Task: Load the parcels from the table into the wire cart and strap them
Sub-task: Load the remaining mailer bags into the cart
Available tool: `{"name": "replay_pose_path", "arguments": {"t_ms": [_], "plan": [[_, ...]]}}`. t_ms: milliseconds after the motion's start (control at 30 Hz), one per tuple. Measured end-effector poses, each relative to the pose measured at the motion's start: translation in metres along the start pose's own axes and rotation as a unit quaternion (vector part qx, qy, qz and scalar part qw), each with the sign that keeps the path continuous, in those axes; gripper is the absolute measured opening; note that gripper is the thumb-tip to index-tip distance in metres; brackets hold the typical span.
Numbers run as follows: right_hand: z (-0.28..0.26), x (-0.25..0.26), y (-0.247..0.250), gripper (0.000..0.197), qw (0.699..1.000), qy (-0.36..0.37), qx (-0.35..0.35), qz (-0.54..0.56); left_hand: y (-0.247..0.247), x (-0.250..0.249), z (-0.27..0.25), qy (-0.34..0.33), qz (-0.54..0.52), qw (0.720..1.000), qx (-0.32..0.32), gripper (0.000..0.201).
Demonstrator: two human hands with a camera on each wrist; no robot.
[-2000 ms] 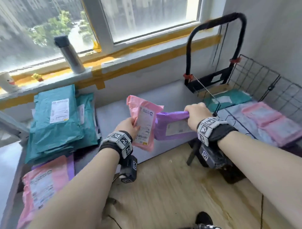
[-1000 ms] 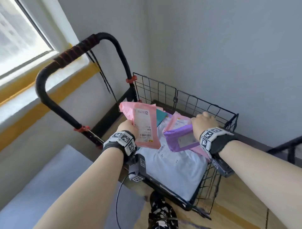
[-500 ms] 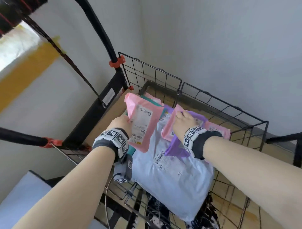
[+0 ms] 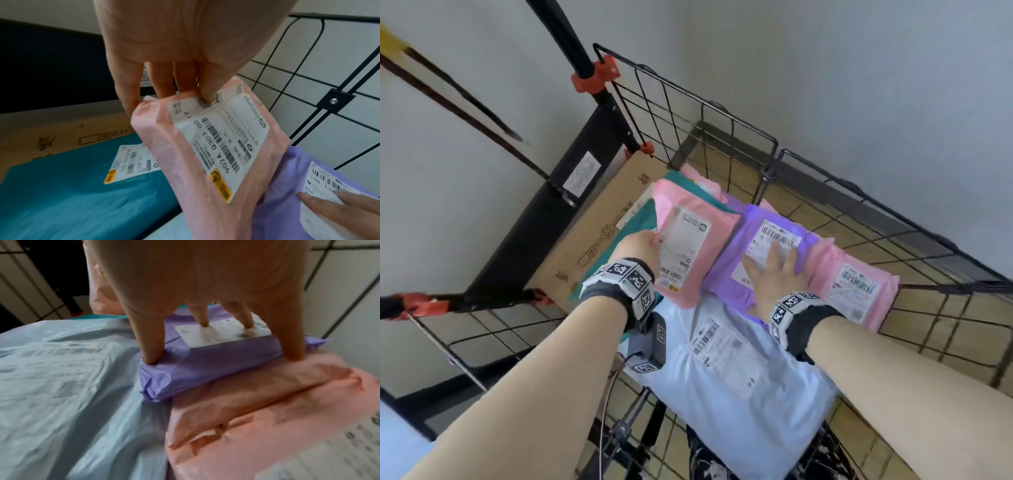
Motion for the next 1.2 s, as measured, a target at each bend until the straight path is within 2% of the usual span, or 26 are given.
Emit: {"name": "replay_pose_path", "arguments": {"t_ms": [133, 200, 267, 333, 433, 600, 767, 933, 967, 1100, 1200], "plan": [[0.007, -0.009, -0.005, 0.087, 1.000, -0.002, -0.001, 0.018, -0.003, -0.024, 0.029, -0.009, 0.005, 1.000, -0.014, 0.032], [0.009, -0.008, -0.007, 0.091, 1.000, -0.003, 0.007, 0.028, -0.009, -0.031, 0.034, 0.001, 0.013, 0.999, -0.038, 0.050], [0.011, -0.009, -0.007, 0.089, 0.999, 0.002, -0.002, 0.045, -0.024, -0.036, 0.032, -0.005, 0.025, 1.000, -0.011, 0.069], [0.014, -0.011, -0.005, 0.088, 0.999, 0.000, -0.015, 0.052, -0.045, -0.038, 0.028, -0.029, 0.063, 0.997, 0.039, 0.076], [0.021, -0.010, -0.007, 0.094, 0.998, -0.011, -0.032, 0.043, -0.066, -0.038, 0.029, -0.028, 0.100, 0.994, 0.043, 0.082], [0.031, -0.004, -0.014, 0.094, 0.998, -0.031, -0.049, 0.020, -0.081, -0.051, 0.037, -0.016, 0.167, 0.986, 0.021, 0.082], [0.021, -0.004, -0.012, 0.086, 0.998, -0.015, -0.048, 0.041, -0.074, -0.051, 0.041, 0.006, 0.058, 0.998, 0.011, 0.065], [0.005, 0.003, -0.010, 0.078, 0.997, 0.011, -0.039, 0.068, -0.061, -0.065, 0.010, -0.074, 0.028, 0.997, -0.020, 0.058], [0.004, 0.002, -0.009, 0.077, 0.997, 0.011, -0.034, 0.071, -0.067, -0.064, 0.007, -0.095, 0.034, 0.995, -0.014, 0.056], [0.001, -0.001, -0.002, 0.074, 0.997, 0.008, -0.007, 0.071, -0.094, -0.054, 0.003, -0.143, 0.149, 0.975, 0.080, 0.051], [-0.002, -0.006, 0.006, 0.066, 0.996, 0.002, -0.023, 0.083, -0.091, -0.058, -0.002, -0.166, 0.188, 0.961, 0.114, 0.050]]}}
Point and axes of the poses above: each hand's wrist, its own z-axis towards the middle knuckle, its own y-axis out of the back of the hand, x = y × z, the point moved 4 cm from there along z, towards the middle knuckle, and after that the axes turned 6 degrees about -x, right-handed, at the moved point
